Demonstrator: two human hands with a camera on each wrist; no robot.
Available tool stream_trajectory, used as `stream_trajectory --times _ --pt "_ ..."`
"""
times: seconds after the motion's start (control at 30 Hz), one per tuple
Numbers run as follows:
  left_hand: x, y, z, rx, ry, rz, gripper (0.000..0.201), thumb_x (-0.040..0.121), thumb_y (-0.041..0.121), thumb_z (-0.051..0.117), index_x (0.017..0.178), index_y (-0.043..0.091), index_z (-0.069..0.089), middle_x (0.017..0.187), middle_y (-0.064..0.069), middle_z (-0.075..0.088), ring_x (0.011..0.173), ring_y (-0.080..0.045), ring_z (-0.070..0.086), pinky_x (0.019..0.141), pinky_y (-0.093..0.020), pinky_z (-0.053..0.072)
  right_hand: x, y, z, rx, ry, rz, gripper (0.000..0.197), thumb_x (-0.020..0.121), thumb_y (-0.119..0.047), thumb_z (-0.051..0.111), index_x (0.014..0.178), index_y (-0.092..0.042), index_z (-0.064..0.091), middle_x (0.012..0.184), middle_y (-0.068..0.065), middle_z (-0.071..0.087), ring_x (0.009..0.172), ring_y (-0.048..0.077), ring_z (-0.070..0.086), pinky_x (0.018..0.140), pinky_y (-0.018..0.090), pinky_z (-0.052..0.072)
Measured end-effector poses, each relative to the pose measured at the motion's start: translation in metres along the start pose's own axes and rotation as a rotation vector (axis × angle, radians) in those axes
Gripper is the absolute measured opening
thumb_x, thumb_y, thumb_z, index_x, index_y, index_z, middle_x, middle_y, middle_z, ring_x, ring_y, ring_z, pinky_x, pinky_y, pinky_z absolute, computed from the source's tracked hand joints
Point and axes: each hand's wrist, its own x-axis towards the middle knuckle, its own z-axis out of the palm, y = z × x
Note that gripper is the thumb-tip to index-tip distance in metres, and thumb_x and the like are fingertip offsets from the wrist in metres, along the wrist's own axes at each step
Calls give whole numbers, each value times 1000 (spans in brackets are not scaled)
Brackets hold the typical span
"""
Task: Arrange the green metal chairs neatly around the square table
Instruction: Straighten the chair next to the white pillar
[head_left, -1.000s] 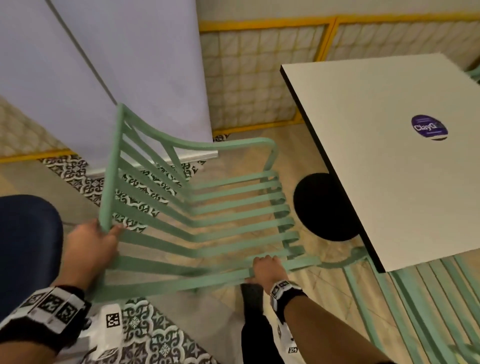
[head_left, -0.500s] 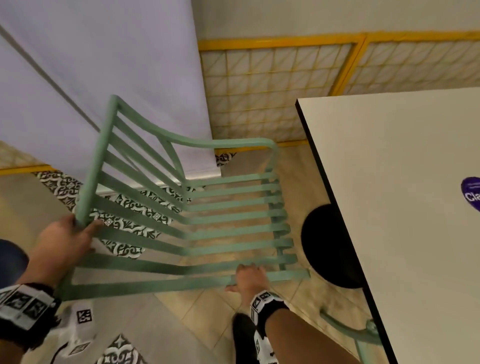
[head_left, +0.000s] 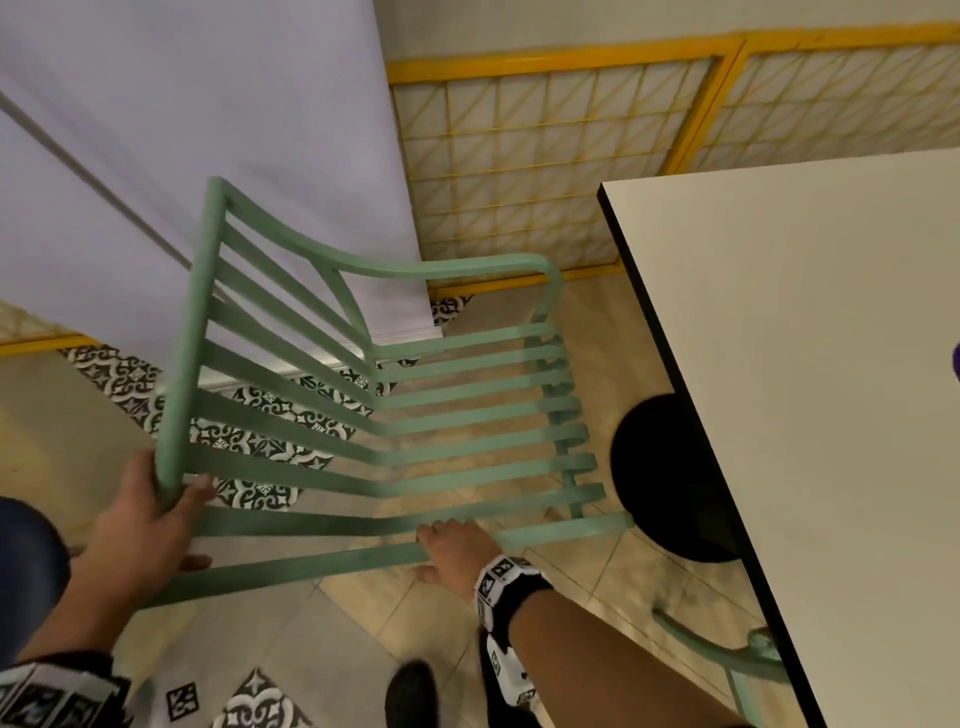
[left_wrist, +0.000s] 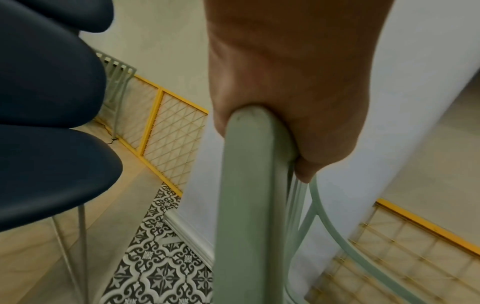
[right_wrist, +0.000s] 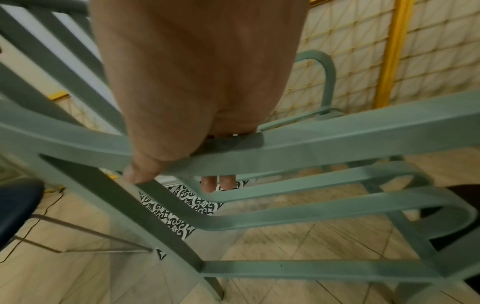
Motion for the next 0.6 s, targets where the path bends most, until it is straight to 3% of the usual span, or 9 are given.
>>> stream_trajectory --times 0.07,0.17,0.23,0.3,0.37,0.47,0.6 --pt "2 -3 2 -2 -3 29 28 98 28 61 119 29 42 106 -8 68 85 -38 70 51 -55 61 5 -9 2 -19 -8 0 57 97 -48 45 131 -3 43 124 24 57 113 39 53 97 50 38" --pt "1 -3 8 -11 29 77 24 96 30 64 110 30 45 106 -13 72 67 -34 74 57 -56 62 3 -5 2 -35 -12 36 59 97 -50 44 132 -3 41 122 26 58 113 40 53 98 51 37" --pt "-9 6 21 -16 30 69 24 95 30 66 108 28 46 106 -12 71 57 -33 74 54 -50 62 -6 9 2 -44 -10 50 60 96 -52 44 130 -2 41 121 25 58 113 40 53 98 50 38" --pt "-24 19 39 -49 25 71 27 95 24 66 113 20 47 108 -11 67 62 -33 73 45 -38 60 -17 29 0 -51 -11 81 62 96 -53 44 132 -2 41 123 24 58 115 39 52 100 49 37" --pt "-34 32 57 -87 -3 109 28 96 22 66 114 18 45 112 -11 66 72 -32 73 47 -33 61 -28 48 -5 -13 -6 115 62 95 -52 47 133 -4 41 126 22 57 119 38 50 103 48 36" --pt "-45 52 77 -105 -38 139 29 95 24 66 112 20 43 111 -9 64 75 -32 73 57 -41 63 -43 74 -9 21 0 139 58 95 -50 49 132 -6 42 128 19 56 120 36 50 105 47 36" --pt "-50 74 98 -154 -29 151 28 96 21 65 114 14 45 105 -6 67 74 -26 70 65 -53 64 -57 97 -13 0 13 162 57 96 -48 48 134 -7 41 132 18 55 122 35 49 106 46 36"
